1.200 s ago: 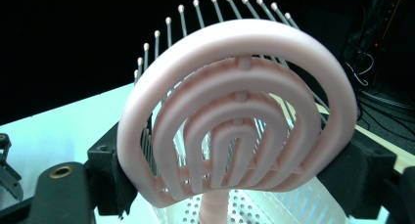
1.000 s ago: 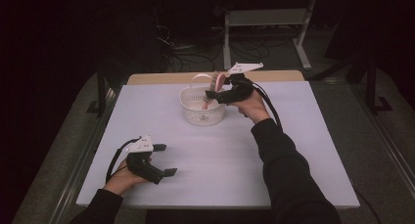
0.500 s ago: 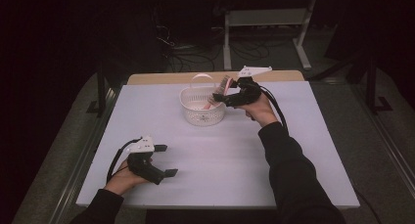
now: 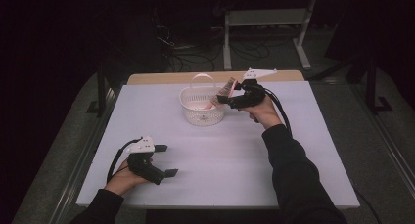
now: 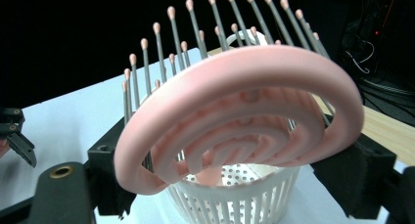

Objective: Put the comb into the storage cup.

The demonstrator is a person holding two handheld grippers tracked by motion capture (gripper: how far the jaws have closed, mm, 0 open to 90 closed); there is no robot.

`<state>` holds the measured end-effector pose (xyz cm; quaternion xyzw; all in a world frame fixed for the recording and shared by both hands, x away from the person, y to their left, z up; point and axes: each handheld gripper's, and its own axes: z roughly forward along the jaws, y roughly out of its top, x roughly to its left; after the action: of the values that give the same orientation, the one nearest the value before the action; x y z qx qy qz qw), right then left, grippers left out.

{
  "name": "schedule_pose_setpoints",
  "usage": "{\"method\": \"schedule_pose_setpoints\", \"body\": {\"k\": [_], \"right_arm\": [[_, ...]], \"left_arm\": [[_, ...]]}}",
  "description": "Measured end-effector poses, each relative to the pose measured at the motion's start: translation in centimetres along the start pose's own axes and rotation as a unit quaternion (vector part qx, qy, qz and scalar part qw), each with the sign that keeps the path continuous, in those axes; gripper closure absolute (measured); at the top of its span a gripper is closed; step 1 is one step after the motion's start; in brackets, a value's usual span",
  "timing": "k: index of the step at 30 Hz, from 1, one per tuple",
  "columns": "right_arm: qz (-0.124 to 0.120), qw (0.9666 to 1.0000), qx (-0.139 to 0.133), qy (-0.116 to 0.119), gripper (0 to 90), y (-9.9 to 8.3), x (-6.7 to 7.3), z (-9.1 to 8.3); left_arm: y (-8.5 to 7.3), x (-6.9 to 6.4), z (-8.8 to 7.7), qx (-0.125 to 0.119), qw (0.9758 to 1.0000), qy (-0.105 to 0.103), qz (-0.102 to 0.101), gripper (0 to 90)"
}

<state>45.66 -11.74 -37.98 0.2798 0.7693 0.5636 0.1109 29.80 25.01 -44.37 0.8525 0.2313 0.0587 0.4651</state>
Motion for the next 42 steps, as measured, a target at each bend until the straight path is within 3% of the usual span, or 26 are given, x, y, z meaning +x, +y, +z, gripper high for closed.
{"method": "schedule_pose_setpoints", "body": {"k": [30,42], "right_arm": [[0.011,0.9997,-0.002,-0.02,12.8,-0.3,-0.6,-0.9],[0.016,0.9997,-0.011,-0.015,12.4,0.3,-0.4,-2.2]], "left_arm": [[0.0,0.0,0.1,0.002,1.0,-0.003,0.001,0.4],[0.0,0.2,0.0,0.002,1.0,0.004,-0.004,0.4]]}}
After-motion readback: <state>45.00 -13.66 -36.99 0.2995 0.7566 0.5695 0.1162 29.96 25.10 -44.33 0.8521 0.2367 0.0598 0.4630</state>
